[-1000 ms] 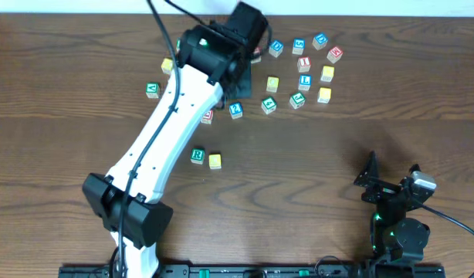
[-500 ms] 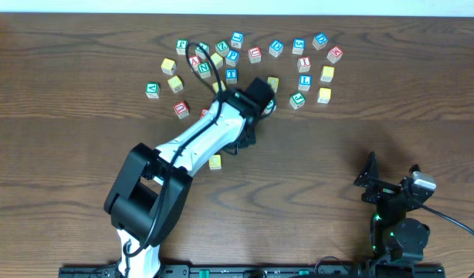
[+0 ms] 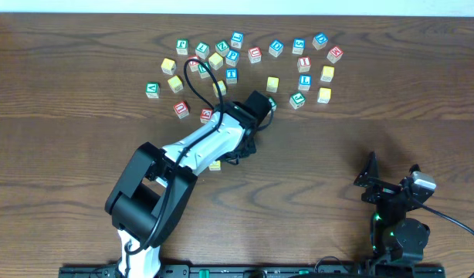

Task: Spell out ROBOT
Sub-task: 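Carry the green B block down and place it right of O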

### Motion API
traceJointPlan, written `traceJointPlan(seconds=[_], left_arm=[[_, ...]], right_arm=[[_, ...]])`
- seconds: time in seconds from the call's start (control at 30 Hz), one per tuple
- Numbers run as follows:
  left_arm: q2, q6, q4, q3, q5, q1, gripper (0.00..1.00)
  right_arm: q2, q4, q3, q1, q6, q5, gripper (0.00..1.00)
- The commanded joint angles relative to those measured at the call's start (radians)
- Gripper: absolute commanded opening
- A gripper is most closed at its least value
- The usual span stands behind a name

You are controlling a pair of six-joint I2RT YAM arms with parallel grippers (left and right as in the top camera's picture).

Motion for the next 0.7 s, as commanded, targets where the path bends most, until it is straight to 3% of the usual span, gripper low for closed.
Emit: traceJointPlan(seconds=[0.0,0.1,0.17,0.23,0.5,0.57,0.67], left_arm=[[0.004,-0.018,-0.001,-0.003,0.015,-0.007,0.22],[0.021,-0.022,0.002,-0.005,0.016,-0.009,0.22],[0.024,-0.022,0.003,-0.005,0.019,-0.009,0.38],[0.024,-0.022,0.003,-0.005,0.020,-0.010,0.44],[0.002,-0.005,0.013,-0.005,0.027,-0.010,0.43],[-0.003,-0.001,0.008,-0.005,0.035,-0.010,0.32],[-0.003,0.017,0.009,-0.005,0.042,-0.010,0.32]], right_arm=[[-0.005,-0.003,-0.001,-0.002,0.007,0.005,0.99],[-0.005,-0.003,-0.001,-0.002,0.007,0.005,0.99],[-0.005,-0.003,-0.001,-0.002,0.007,0.005,0.99],[-0.005,-0.003,-0.001,-0.002,0.007,0.005,0.99],[-0.005,-0.003,-0.001,-0.002,0.007,0.005,0.99],[-0.005,-0.003,-0.001,-0.002,0.007,0.005,0.99],[-0.005,-0.003,-0.001,-0.002,0.007,0.005,0.99]])
